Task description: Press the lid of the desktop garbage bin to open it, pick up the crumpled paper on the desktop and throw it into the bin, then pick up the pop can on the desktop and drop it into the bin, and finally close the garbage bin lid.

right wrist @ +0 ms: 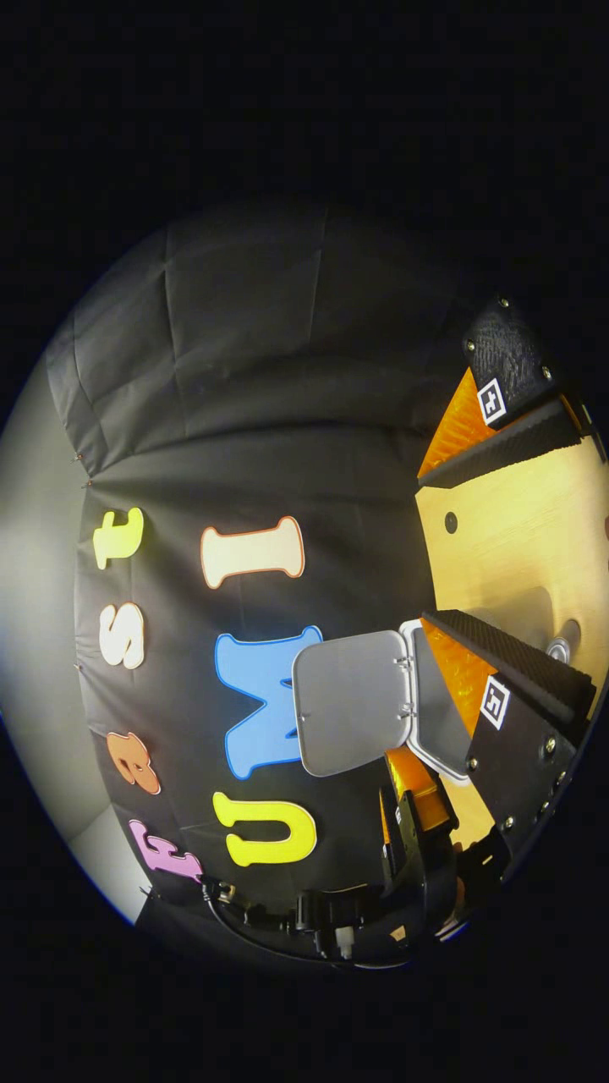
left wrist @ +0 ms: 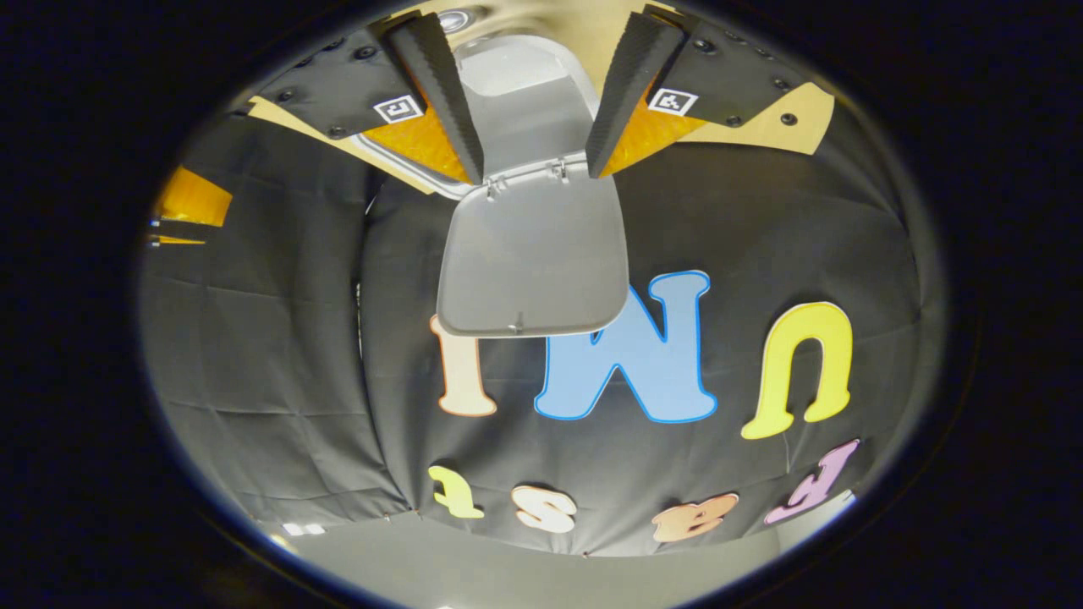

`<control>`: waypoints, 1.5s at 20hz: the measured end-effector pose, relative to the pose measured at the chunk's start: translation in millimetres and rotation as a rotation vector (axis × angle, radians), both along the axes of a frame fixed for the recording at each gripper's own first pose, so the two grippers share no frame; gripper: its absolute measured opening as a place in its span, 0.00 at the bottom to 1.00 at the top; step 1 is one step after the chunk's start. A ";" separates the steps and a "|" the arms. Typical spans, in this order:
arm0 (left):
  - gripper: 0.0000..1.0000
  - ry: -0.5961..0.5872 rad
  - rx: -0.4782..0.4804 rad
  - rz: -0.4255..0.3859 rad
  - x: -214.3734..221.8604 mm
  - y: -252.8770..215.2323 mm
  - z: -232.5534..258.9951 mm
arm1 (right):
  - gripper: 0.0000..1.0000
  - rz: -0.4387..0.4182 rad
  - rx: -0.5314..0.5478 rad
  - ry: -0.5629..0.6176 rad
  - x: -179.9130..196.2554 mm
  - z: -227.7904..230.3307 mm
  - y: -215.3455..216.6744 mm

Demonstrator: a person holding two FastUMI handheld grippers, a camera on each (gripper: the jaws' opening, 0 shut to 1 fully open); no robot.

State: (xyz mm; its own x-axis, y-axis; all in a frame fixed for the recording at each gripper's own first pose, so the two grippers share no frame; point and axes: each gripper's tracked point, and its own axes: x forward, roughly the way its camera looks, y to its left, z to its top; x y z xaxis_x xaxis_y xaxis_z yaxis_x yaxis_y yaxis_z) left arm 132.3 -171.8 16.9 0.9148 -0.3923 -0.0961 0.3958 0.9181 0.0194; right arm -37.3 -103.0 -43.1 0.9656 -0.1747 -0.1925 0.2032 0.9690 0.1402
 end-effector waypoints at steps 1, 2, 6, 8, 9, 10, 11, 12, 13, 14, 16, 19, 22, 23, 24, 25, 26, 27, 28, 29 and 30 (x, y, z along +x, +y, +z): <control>0.86 0.000 0.000 0.007 -0.2 4.4 0.3 | 0.92 0.010 0.002 0.005 1.5 -3.0 4.5; 0.86 0.000 0.000 0.015 -0.6 9.4 1.0 | 0.92 0.021 0.004 0.012 1.6 -6.7 9.3; 0.86 -0.003 -0.003 0.054 -3.7 30.8 3.7 | 0.92 0.092 0.000 0.049 5.8 -27.0 36.6; 0.86 0.000 -0.005 0.079 -6.9 43.6 4.4 | 0.92 0.135 0.002 0.076 7.1 -40.8 52.2; 0.86 0.002 -0.008 0.093 -7.4 49.2 3.8 | 0.92 0.158 0.006 0.092 8.4 -47.9 60.4; 0.86 0.003 -0.011 0.108 -9.3 55.9 4.1 | 0.93 0.180 0.012 0.107 8.4 -55.1 68.4; 0.86 0.004 -0.013 0.123 -10.0 63.7 4.2 | 0.93 0.201 0.018 0.121 9.6 -62.9 75.4; 0.86 0.005 -0.015 0.139 -11.6 71.1 4.6 | 0.93 0.222 0.025 0.137 10.1 -71.1 82.8; 0.86 0.005 -0.017 0.155 -13.5 78.8 5.2 | 0.93 0.243 0.032 0.153 11.2 -79.0 89.7; 0.86 0.005 -0.018 0.171 -15.0 86.1 5.2 | 0.93 0.264 0.038 0.168 11.4 -87.6 96.8; 0.86 0.006 -0.021 0.204 -18.7 102.5 6.8 | 0.93 0.303 0.060 0.205 12.7 -105.9 108.9; 0.86 0.007 -0.025 0.255 -28.2 125.7 7.5 | 0.93 0.349 0.085 0.273 12.0 -135.3 124.6; 0.86 0.012 -0.028 0.308 -38.6 149.4 7.2 | 0.93 0.398 0.084 0.336 11.1 -164.5 139.1; 0.86 0.015 -0.031 0.325 -41.9 157.5 7.1 | 0.96 0.412 0.075 0.356 10.5 -174.9 143.5; 0.86 0.018 -0.035 0.342 -45.5 164.7 7.0 | 0.98 0.429 0.066 0.375 9.4 -184.9 149.1; 0.86 0.022 -0.039 0.357 -48.6 170.7 5.7 | 0.98 0.442 0.055 0.393 8.4 -192.3 153.5; 0.86 0.026 -0.042 0.372 -52.5 178.1 5.6 | 0.98 0.454 0.043 0.409 8.5 -200.6 157.6; 0.81 0.029 -0.045 0.386 -57.4 185.7 4.2 | 0.98 0.463 0.031 0.425 8.4 -208.0 160.5; 0.86 0.032 -0.048 0.400 -60.5 191.9 3.7 | 0.98 0.471 0.019 0.439 7.9 -215.0 162.6; 0.86 0.035 -0.053 0.413 -64.1 198.3 3.5 | 0.98 0.480 0.011 0.454 7.1 -221.4 165.0; 0.86 0.037 -0.057 0.426 -68.2 204.1 3.6 | 0.98 0.486 0.006 0.468 6.5 -227.4 167.3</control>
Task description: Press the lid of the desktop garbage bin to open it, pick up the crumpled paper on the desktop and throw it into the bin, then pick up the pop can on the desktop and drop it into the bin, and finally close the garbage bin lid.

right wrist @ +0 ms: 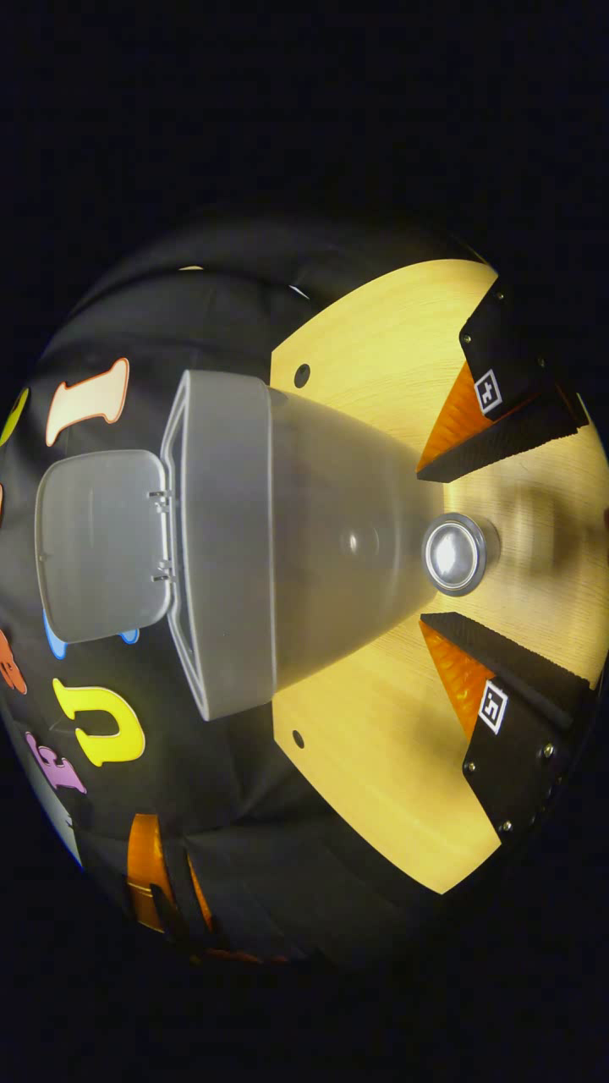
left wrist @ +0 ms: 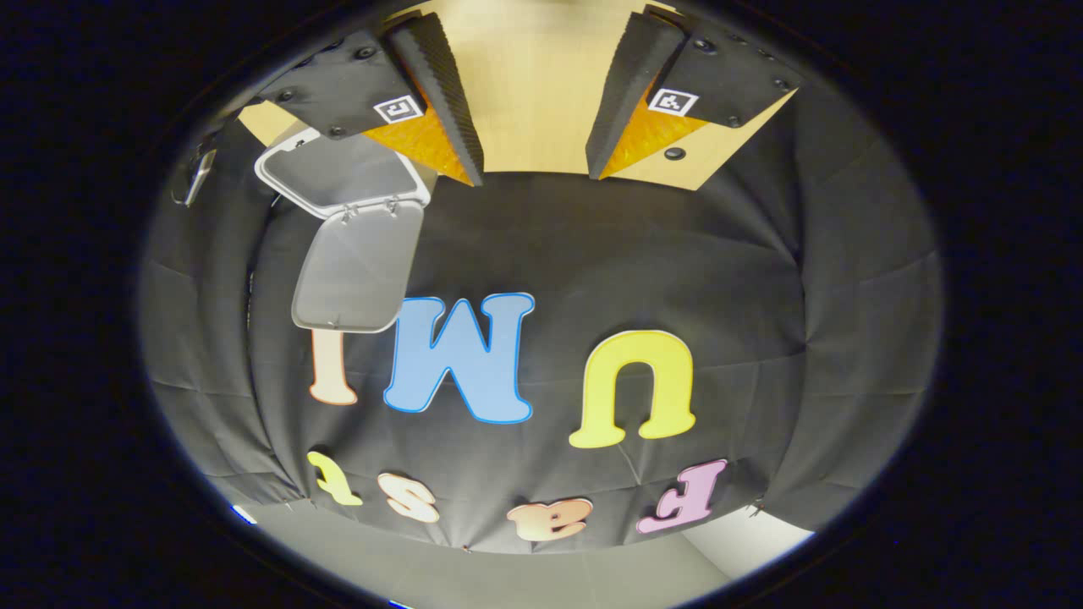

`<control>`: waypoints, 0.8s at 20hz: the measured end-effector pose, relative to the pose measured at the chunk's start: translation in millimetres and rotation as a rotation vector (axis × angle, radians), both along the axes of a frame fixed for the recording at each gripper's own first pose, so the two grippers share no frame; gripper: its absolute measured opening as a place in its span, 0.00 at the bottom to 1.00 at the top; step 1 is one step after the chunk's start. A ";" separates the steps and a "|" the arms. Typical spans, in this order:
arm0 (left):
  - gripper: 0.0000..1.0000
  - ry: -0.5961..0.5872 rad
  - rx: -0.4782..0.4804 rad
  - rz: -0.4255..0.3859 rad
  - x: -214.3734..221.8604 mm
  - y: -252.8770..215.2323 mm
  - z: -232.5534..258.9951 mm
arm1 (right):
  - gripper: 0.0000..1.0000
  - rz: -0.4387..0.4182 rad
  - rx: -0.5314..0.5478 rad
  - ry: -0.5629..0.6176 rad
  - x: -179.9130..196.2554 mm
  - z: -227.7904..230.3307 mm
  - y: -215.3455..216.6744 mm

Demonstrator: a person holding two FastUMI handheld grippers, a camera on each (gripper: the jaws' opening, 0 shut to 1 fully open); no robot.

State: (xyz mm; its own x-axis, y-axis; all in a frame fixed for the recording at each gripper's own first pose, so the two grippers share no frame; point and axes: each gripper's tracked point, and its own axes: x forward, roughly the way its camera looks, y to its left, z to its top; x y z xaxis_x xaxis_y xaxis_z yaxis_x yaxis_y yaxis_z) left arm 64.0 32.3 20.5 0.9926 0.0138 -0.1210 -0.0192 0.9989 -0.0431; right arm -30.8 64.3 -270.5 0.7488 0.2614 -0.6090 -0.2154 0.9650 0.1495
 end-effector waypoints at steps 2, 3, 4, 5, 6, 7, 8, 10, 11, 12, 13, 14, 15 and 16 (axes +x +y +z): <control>0.86 0.003 -0.003 0.027 -5.9 11.6 -1.1 | 0.98 0.009 -0.005 0.028 -0.6 -11.8 3.6; 0.86 0.005 -0.002 0.038 -9.0 17.4 -1.3 | 0.98 0.012 -0.006 0.037 0.1 -16.8 5.6; 0.86 0.007 0.001 0.048 -12.8 22.6 -1.8 | 0.99 0.017 -0.011 0.045 0.7 -20.9 7.1; 0.86 0.009 0.004 0.058 -16.1 28.5 -2.0 | 0.98 0.024 -0.017 0.053 2.3 -25.0 8.9; 0.86 0.010 0.005 0.068 -18.9 33.4 -2.2 | 0.98 0.030 -0.025 0.056 2.9 -28.0 11.1; 0.86 0.013 0.004 0.076 -20.9 38.2 -2.5 | 0.99 0.034 -0.034 0.058 3.9 -32.0 12.1; 0.86 0.015 0.002 0.085 -23.0 42.7 -3.8 | 0.98 0.040 -0.038 0.063 4.3 -34.6 13.4; 0.86 0.020 -0.003 0.099 -26.0 51.0 -5.0 | 0.98 0.041 -0.055 0.071 6.0 -38.8 13.7; 0.86 0.022 -0.004 0.103 -26.7 54.0 -6.4 | 0.96 0.042 -0.062 0.074 6.6 -41.8 13.9; 0.86 0.024 -0.005 0.107 -27.4 55.7 -7.3 | 0.96 0.043 -0.074 0.079 7.0 -44.3 12.5; 0.84 0.025 -0.007 0.108 -27.9 57.6 -7.3 | 0.96 0.044 -0.076 0.070 9.8 -44.3 10.6; 0.82 0.026 -0.009 0.110 -27.3 58.6 -8.1 | 0.85 0.045 -0.080 0.075 9.9 -44.2 9.7; 0.80 0.027 -0.012 0.111 -27.6 59.1 -9.0 | 0.85 0.045 -0.081 0.073 9.9 -44.1 10.9; 0.77 0.028 -0.015 0.110 -28.1 60.1 -9.1 | 0.85 0.042 -0.087 0.072 9.7 -43.9 9.9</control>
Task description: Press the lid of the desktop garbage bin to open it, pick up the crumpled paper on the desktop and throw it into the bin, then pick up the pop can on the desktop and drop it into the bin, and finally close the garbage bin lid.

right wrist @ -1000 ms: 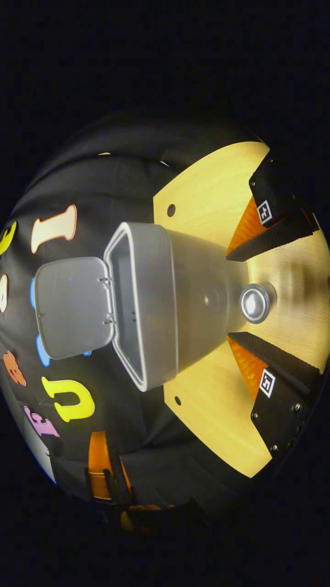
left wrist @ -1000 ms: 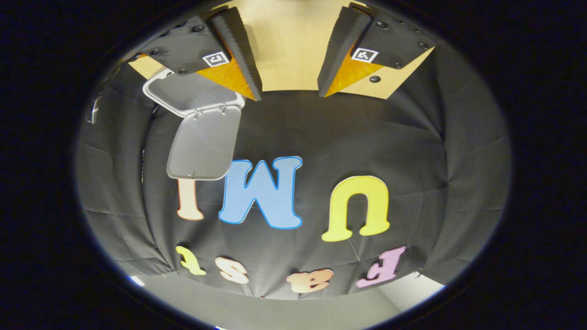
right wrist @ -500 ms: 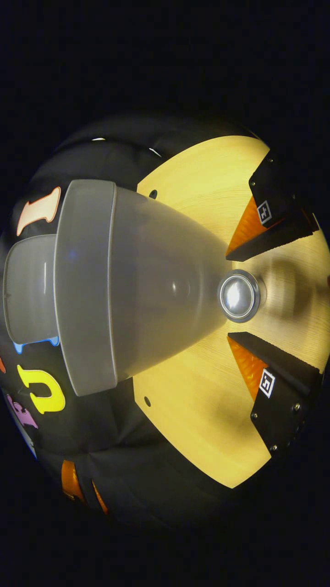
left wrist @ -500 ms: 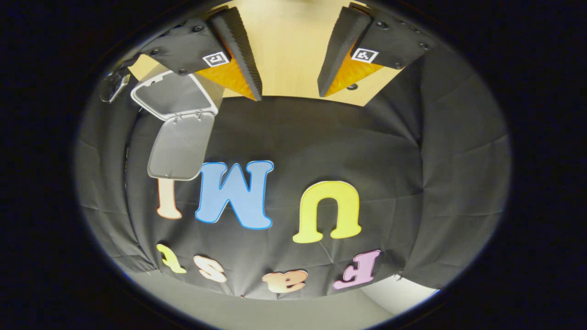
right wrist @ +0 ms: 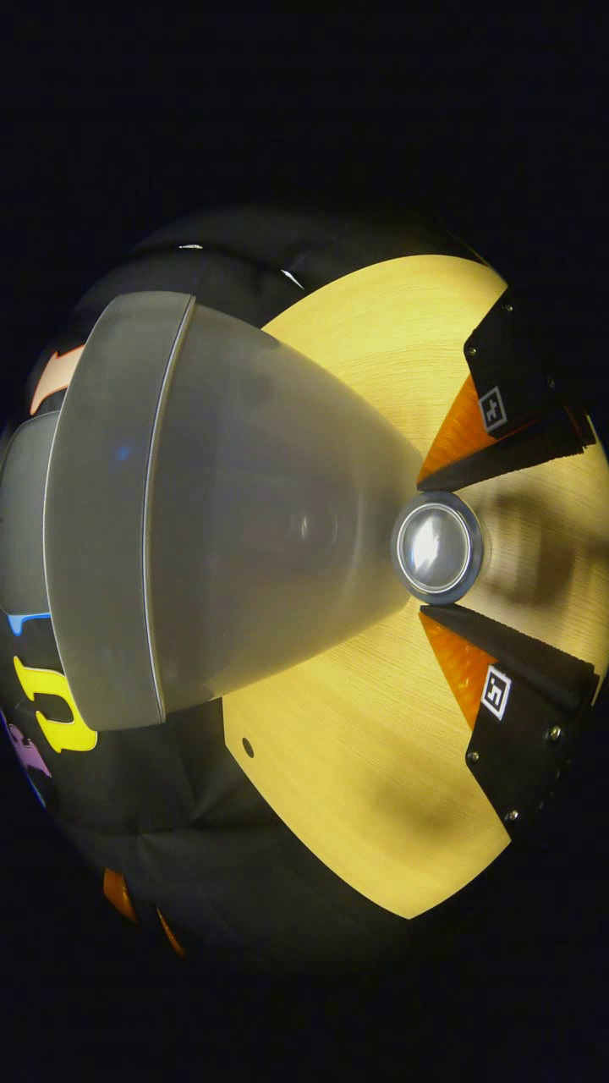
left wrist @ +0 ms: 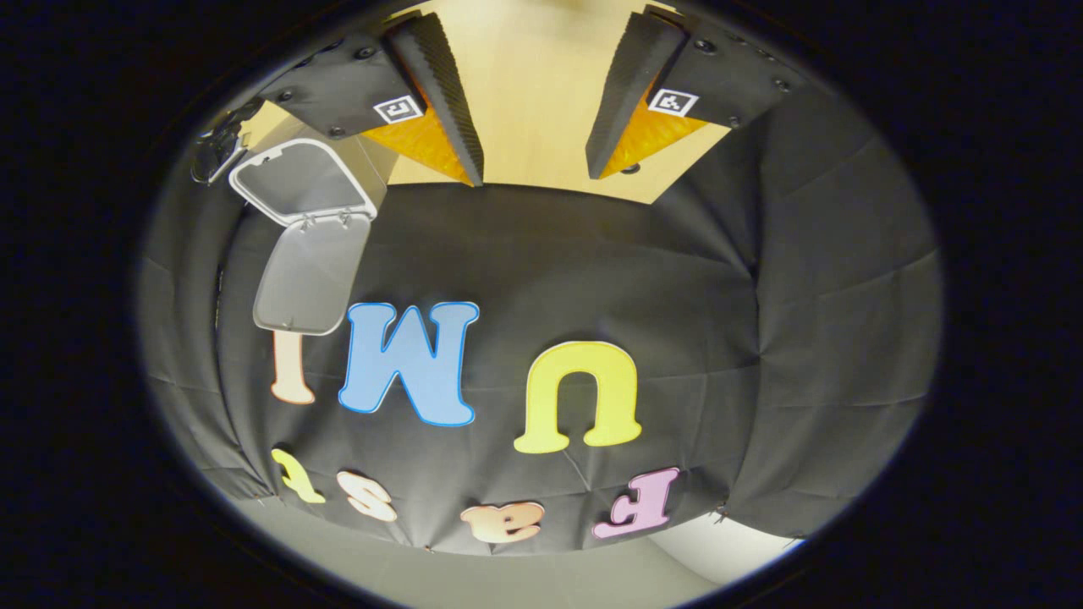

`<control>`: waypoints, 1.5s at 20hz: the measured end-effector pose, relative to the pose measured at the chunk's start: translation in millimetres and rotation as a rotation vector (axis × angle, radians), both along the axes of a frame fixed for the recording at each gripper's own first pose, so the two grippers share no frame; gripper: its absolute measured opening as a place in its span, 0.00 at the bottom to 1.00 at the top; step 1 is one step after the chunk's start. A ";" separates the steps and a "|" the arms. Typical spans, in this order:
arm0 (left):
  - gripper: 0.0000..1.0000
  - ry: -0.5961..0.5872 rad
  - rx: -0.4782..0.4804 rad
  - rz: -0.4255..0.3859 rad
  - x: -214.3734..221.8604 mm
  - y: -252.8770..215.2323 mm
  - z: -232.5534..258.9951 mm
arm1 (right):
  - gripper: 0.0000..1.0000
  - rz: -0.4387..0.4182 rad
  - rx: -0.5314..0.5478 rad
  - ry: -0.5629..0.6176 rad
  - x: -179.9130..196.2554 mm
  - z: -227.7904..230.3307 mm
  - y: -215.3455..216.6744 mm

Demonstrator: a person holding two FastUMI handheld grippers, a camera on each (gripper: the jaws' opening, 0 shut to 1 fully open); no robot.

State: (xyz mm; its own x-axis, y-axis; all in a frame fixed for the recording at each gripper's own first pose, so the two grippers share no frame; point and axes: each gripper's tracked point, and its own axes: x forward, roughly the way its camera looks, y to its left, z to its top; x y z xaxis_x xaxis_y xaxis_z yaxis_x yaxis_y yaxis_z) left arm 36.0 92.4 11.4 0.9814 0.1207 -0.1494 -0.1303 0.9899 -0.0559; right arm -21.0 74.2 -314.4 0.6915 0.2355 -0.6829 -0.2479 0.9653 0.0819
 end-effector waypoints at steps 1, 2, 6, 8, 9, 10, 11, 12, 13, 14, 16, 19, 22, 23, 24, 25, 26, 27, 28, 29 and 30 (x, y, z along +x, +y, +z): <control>0.77 0.001 -0.003 -0.001 0.3 0.9 -0.7 | 0.84 0.000 -0.001 -0.002 -0.4 0.5 0.3; 0.77 0.002 -0.005 -0.003 1.2 0.1 -1.9 | 0.83 0.002 0.001 -0.003 -1.0 2.2 0.5; 0.86 0.004 -0.016 -0.016 5.1 -4.3 -4.0 | 0.83 0.011 0.025 -0.021 -4.2 14.1 3.8; 0.77 0.005 -0.021 -0.025 8.2 -8.6 -5.3 | 0.83 0.023 0.044 -0.035 -5.9 24.2 9.4; 0.81 0.005 -0.023 -0.030 9.9 -10.6 -5.3 | 0.83 0.031 0.051 -0.044 -7.4 29.5 12.7; 0.81 0.005 -0.026 -0.034 10.7 -12.5 -6.0 | 0.83 0.043 0.061 -0.050 -8.5 35.0 17.4; 0.81 0.005 -0.028 -0.038 11.4 -14.4 -7.0 | 0.83 0.058 0.073 -0.054 -10.7 39.7 22.9; 0.81 0.005 -0.030 -0.041 12.6 -15.9 -7.3 | 0.83 0.075 0.089 -0.058 -12.2 45.7 28.7; 0.81 0.005 -0.030 -0.043 13.3 -16.6 -6.9 | 0.84 0.091 0.107 -0.064 -14.0 52.4 35.4; 0.81 0.005 -0.029 -0.045 13.7 -16.7 -8.1 | 0.83 0.110 0.125 -0.072 -16.1 59.3 42.1; 0.81 0.005 -0.026 -0.044 13.1 -16.6 -8.3 | 0.83 0.147 0.161 -0.096 -16.5 76.8 55.7; 0.81 0.007 -0.028 -0.039 12.4 -14.6 -9.1 | 0.83 0.197 0.216 -0.147 -15.2 110.1 74.3; 0.80 0.009 -0.030 -0.034 9.8 -13.5 -10.8 | 0.83 0.229 0.264 -0.209 -9.0 145.5 88.9; 0.80 0.010 -0.031 -0.032 9.2 -12.5 -11.2 | 0.83 0.237 0.280 -0.230 -8.5 157.8 91.6; 0.80 0.012 -0.032 -0.030 8.6 -12.4 -12.3 | 0.83 0.244 0.295 -0.251 -7.1 170.1 94.5; 0.79 0.012 -0.033 -0.027 7.5 -11.3 -12.4 | 0.83 0.250 0.308 -0.270 -3.2 180.9 97.7; 0.77 0.011 -0.035 -0.026 6.4 -11.2 -12.4 | 0.83 0.255 0.322 -0.290 -0.6 191.6 99.8; 0.79 0.010 -0.037 -0.025 5.6 -10.8 -12.2 | 0.83 0.257 0.334 -0.311 1.7 202.4 101.2; 0.77 0.010 -0.037 -0.023 5.3 -10.9 -12.2 | 0.83 0.260 0.344 -0.331 4.8 212.7 101.8; 0.79 0.010 -0.037 -0.022 5.2 -10.8 -12.1 | 0.83 0.262 0.353 -0.354 5.6 225.1 101.0; 0.79 0.010 -0.037 -0.021 3.9 -10.8 -11.7 | 0.83 0.260 0.362 -0.377 5.5 237.7 100.0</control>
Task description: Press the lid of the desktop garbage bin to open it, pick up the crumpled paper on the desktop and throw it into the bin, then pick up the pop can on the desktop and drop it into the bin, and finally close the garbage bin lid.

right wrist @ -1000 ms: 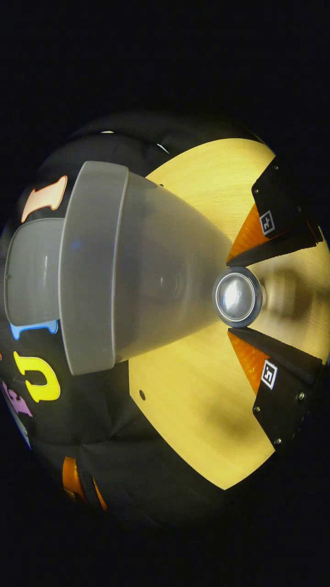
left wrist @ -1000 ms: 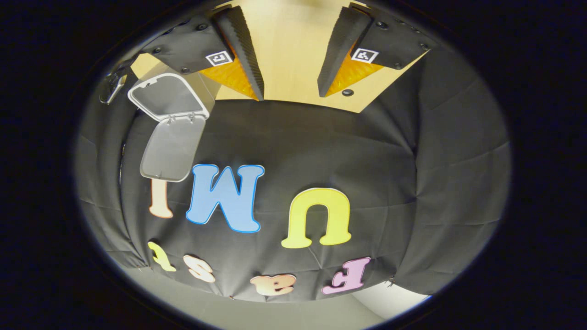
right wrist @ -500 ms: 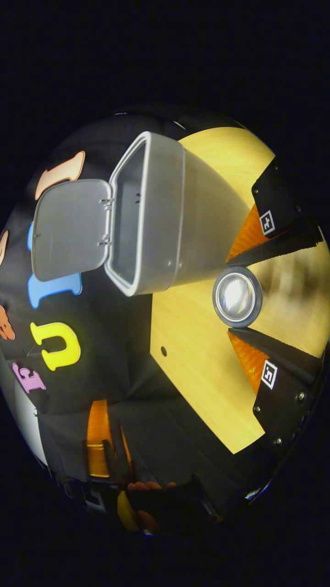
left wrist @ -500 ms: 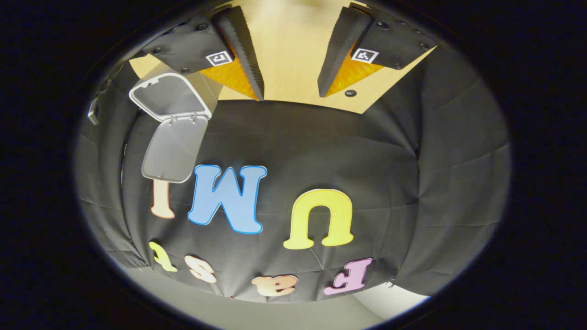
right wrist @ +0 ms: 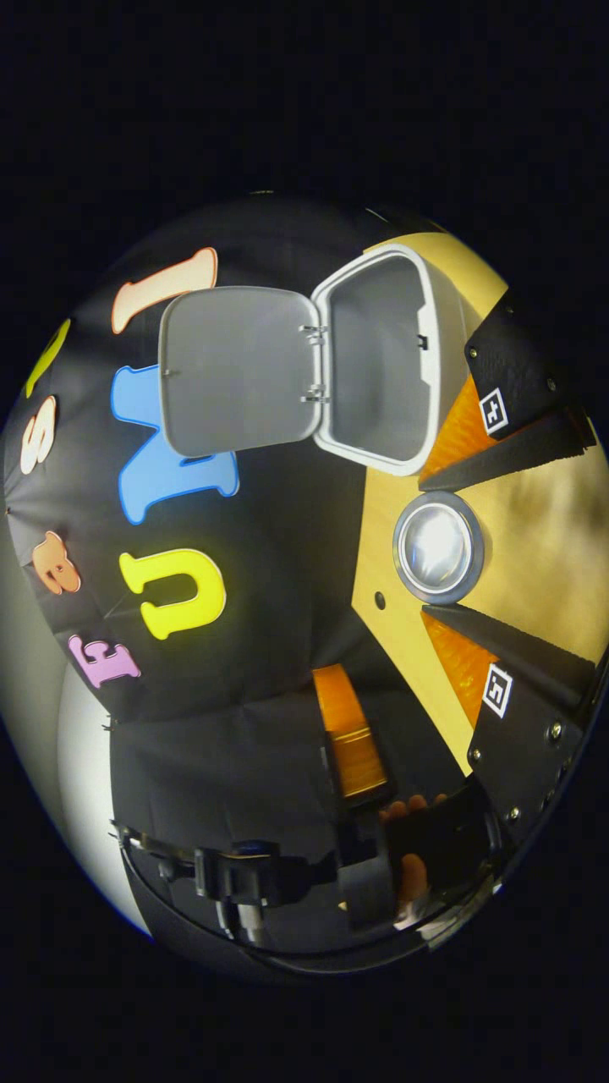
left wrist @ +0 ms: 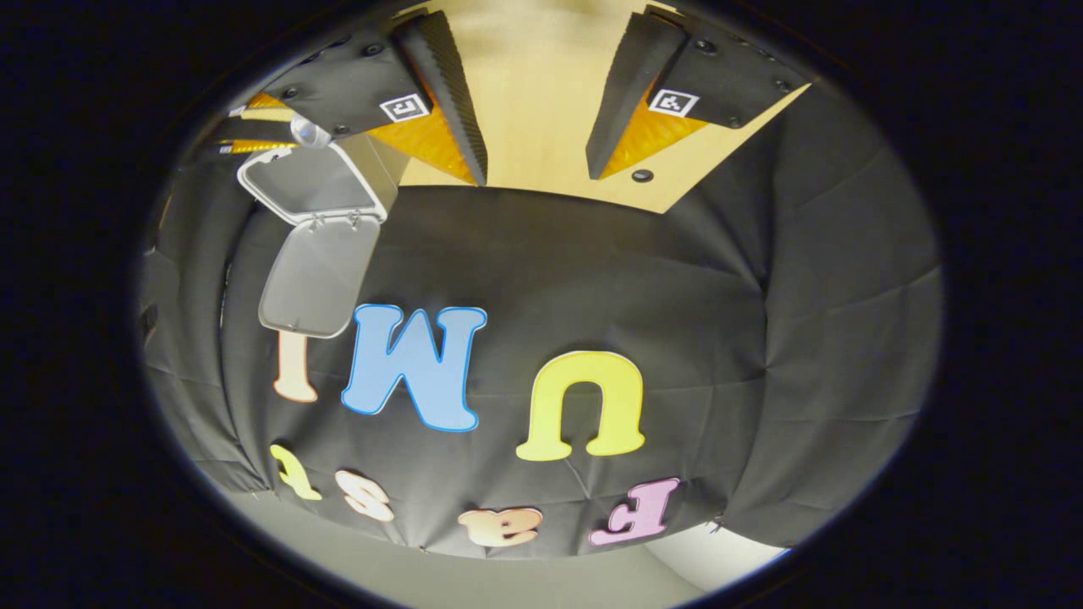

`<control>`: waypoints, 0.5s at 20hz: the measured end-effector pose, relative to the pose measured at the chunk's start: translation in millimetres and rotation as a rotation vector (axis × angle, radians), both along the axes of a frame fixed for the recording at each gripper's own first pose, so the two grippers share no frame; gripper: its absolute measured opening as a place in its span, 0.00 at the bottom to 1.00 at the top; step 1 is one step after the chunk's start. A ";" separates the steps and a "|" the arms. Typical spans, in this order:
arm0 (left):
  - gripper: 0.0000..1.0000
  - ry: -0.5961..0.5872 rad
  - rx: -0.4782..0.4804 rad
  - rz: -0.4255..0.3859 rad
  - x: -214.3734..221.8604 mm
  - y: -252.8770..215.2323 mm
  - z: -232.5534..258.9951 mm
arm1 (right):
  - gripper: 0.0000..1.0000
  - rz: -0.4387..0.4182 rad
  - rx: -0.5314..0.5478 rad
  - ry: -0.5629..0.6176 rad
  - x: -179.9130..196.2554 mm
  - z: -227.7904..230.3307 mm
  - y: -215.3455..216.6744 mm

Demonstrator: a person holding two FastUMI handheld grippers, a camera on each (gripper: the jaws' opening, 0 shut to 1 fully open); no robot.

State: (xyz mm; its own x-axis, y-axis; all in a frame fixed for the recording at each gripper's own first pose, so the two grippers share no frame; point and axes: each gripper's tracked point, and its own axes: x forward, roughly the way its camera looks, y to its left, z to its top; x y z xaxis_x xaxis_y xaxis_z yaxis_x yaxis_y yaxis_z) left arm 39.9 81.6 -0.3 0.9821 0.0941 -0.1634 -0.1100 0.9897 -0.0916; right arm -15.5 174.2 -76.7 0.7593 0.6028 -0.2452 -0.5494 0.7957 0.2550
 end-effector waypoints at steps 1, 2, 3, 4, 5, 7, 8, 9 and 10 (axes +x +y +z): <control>0.79 0.000 0.000 0.000 -0.4 0.1 0.5 | 0.83 -0.005 0.013 -0.019 3.5 11.7 -1.4; 0.78 0.000 -0.001 0.000 -1.1 -0.7 0.3 | 0.83 -0.013 0.026 -0.037 5.8 21.7 -3.6; 0.77 0.000 -0.001 -0.001 -0.7 -1.4 -0.1 | 0.83 -0.026 0.039 -0.057 9.1 32.7 -7.8; 0.77 0.000 0.000 -0.002 -1.7 -1.8 0.1 | 0.83 -0.043 0.050 -0.075 14.3 41.9 -12.4; 0.79 -0.001 0.000 -0.004 -1.3 -2.9 0.7 | 0.83 -0.060 0.062 -0.092 19.3 50.3 -18.0; 0.77 -0.002 0.002 -0.007 -2.0 -3.8 1.2 | 0.83 -0.103 0.078 -0.117 29.5 62.8 -33.8; 0.77 -0.002 0.004 -0.009 -1.7 -5.1 1.0 | 0.83 -0.128 0.083 -0.125 34.5 66.3 -42.4; 0.77 -0.002 0.005 -0.011 -1.4 -6.1 1.1 | 0.83 -0.153 0.087 -0.129 38.9 68.8 -52.7; 0.77 -0.002 0.006 -0.013 -1.1 -6.7 1.2 | 0.83 -0.180 0.091 -0.131 43.4 69.6 -62.1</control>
